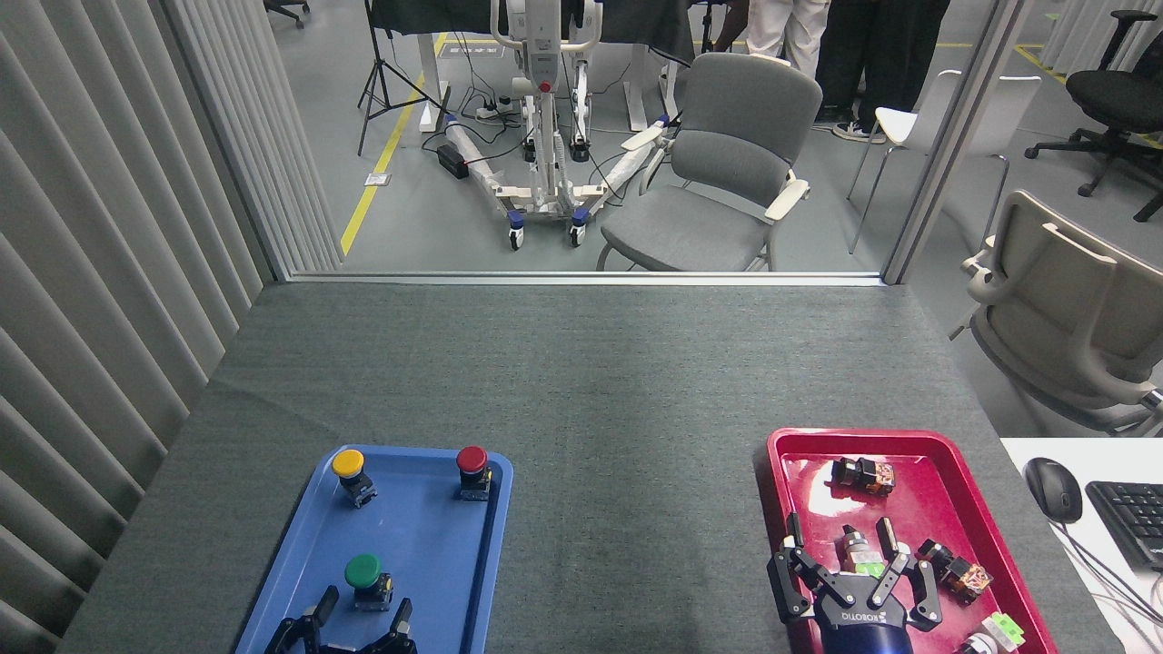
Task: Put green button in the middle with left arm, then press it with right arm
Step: 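Reach the left hand to the green button and grasp it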
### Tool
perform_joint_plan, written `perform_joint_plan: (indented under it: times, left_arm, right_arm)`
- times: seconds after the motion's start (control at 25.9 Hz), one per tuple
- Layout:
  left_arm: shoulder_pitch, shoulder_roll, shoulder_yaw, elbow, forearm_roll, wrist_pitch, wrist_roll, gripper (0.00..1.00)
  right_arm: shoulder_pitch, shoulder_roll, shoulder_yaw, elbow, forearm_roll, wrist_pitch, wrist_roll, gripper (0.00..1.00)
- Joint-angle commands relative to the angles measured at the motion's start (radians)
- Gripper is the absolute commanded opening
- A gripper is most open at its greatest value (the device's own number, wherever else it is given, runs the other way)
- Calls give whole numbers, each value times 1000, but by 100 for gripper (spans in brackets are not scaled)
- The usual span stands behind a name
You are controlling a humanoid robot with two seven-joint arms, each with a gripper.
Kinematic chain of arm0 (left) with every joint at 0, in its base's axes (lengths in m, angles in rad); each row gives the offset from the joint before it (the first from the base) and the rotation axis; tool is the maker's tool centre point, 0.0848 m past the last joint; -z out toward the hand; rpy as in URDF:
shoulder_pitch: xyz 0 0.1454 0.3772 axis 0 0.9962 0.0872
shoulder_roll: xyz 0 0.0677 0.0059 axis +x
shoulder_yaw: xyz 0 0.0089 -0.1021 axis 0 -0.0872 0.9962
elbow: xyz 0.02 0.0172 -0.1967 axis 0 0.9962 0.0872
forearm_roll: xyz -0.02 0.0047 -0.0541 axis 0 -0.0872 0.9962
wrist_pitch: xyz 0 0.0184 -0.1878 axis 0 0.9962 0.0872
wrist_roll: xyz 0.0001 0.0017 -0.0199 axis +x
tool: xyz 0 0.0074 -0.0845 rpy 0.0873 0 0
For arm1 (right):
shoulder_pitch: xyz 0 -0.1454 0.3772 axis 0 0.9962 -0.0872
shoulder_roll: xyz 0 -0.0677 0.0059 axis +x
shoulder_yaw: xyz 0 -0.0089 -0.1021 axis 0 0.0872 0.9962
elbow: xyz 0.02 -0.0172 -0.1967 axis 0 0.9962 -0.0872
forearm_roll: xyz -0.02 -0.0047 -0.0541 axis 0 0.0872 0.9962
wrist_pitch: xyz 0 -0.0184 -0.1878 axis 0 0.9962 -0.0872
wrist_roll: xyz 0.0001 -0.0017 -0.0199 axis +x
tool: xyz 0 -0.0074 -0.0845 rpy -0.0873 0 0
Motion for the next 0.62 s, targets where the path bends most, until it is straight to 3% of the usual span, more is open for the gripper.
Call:
perform_joint_plan:
  times: [0.0, 0.39, 0.46, 0.58]
  left_arm:
    - [-37, -2, -6, 53, -1, -4, 4, 88]
    - [-103, -4, -17, 144, 1, 7, 6, 76]
    - [-112, -4, -17, 154, 4, 7, 9, 66]
    - [-117, -2, -17, 165, 5, 7, 9, 41]
  right_arm:
    - [-6, -2, 1, 1, 0, -5, -1, 100]
    - [-11, -4, -10, -1, 0, -5, -1, 100]
    - [-7, -4, -8, -1, 0, -5, -1, 100]
    - [-1, -2, -5, -1, 0, -5, -1, 100]
